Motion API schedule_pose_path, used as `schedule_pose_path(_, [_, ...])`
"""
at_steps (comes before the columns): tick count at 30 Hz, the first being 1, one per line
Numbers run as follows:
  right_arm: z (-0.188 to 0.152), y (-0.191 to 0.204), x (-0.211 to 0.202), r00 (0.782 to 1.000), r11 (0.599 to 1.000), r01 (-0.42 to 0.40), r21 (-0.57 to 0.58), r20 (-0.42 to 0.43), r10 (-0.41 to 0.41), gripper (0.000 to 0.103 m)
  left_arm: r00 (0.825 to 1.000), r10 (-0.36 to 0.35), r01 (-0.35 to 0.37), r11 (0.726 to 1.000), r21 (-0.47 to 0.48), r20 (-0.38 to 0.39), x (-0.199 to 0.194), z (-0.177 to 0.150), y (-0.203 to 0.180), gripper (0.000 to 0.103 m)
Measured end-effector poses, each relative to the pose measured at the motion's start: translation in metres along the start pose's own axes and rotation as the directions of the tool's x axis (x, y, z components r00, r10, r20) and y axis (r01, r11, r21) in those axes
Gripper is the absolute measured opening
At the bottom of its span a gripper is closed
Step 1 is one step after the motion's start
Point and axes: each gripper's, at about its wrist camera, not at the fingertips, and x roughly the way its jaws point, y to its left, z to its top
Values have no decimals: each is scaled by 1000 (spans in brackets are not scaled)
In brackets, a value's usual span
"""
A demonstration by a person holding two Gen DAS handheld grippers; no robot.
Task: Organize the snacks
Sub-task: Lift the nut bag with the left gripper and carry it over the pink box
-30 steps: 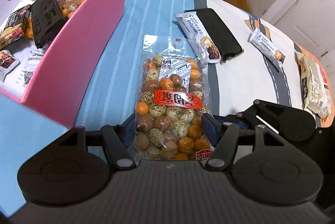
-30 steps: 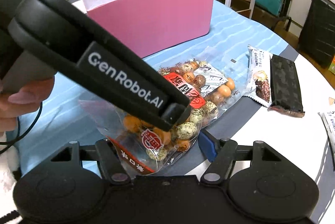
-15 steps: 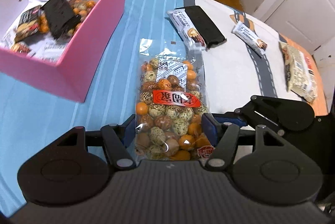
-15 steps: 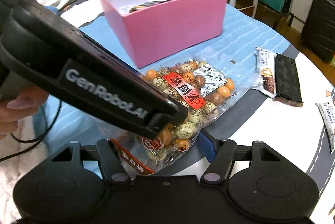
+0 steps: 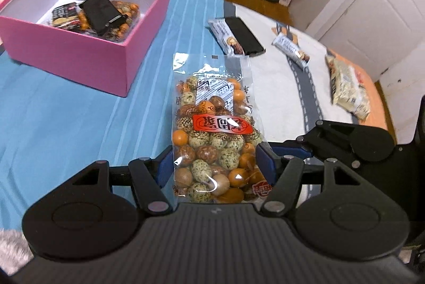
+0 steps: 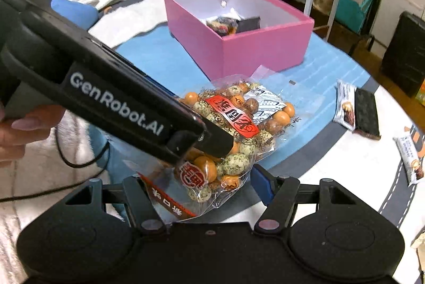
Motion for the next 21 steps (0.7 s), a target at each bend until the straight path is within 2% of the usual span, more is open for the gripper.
schedule_pose_path(4, [15, 12, -9, 1000, 999, 16, -44, 23, -15, 70, 999, -5, 5, 1000, 9, 41, -24, 2, 8, 64])
schedule_pose_path(9, [40, 18, -13, 998, 998, 7, -70, 59, -2, 69, 998, 23, -25, 999, 25, 65, -53, 17, 14, 64])
schedule_pose_path(21, [116, 26, -6, 985, 996, -22, -89, 169, 37, 69, 989, 87, -94, 994, 58, 117, -105, 89, 55, 64])
